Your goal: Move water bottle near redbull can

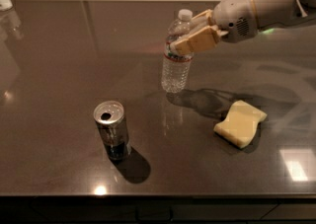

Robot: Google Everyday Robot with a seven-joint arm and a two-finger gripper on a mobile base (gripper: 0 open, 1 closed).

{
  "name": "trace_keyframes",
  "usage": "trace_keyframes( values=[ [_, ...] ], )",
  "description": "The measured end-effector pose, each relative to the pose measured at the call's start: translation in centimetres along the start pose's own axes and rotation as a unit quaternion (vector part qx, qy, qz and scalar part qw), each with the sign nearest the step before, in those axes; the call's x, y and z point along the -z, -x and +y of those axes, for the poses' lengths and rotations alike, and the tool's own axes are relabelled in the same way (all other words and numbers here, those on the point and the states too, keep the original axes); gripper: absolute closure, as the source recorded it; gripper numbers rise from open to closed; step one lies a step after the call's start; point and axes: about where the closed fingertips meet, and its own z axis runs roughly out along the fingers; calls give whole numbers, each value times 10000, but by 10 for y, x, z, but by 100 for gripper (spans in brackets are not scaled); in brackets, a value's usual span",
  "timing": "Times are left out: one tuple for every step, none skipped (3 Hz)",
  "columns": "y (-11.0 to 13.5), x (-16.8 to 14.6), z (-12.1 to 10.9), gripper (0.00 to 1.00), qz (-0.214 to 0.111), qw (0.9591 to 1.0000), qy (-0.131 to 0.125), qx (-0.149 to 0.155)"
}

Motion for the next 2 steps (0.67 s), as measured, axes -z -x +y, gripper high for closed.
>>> trace_keyframes(
  values=[
    [-4,10,35,100,9,9998,176,88],
    [-6,11,65,100,19,9992,357,192]
  ],
)
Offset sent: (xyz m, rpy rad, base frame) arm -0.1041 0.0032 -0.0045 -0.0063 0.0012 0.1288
